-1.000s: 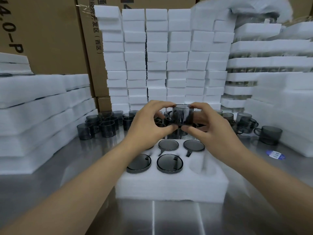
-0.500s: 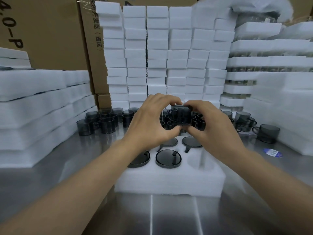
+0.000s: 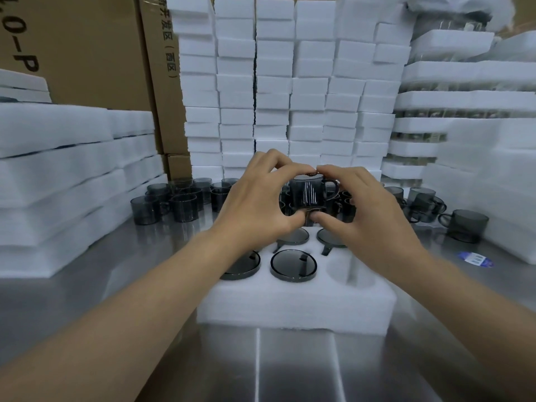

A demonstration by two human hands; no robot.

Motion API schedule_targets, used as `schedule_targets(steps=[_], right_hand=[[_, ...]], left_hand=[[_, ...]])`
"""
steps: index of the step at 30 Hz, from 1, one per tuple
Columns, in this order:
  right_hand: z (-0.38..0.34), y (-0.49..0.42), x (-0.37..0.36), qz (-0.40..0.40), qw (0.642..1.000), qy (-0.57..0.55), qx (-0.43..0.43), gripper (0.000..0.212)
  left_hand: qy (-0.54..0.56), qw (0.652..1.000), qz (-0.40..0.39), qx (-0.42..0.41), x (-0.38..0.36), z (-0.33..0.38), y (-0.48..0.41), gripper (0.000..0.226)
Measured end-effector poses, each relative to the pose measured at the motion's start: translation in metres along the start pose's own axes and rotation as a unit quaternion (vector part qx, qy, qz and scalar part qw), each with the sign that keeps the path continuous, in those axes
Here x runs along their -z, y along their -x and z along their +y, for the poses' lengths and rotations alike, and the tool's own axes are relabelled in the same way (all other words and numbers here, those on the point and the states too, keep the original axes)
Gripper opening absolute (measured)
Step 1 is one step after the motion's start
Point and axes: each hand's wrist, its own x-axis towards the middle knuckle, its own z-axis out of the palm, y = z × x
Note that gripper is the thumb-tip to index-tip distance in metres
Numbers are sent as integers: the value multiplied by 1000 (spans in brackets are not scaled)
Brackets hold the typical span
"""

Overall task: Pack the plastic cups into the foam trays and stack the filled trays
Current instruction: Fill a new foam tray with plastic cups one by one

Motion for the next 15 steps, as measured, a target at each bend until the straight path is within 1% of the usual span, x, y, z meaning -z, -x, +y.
schedule_targets(steps=[2,4,7,10,12,15], right_hand=[[1,0,-1,17,1000,-15,-18,62],[2,1,-1,30,995,-82,-42,58],[0,1,-1,26,986,-154,-61,55],[-2,2,0,-4,986,-150,-70,56],[-4,4,2,-14,986,-147,-75,56],[-10,6,4,-15,979,-182,-95,56]], left_hand=[[-16,1000,14,-20,1,2,-1,63],[-20,999,30,-27,1,4,-1,62],[17,1000,13,20,1,0,0,62],[52,996,-21,66,2,-3,2,54],[45,997,-27,59,3,-1,2,50],[25,998,-36,34,4,3,2,48]])
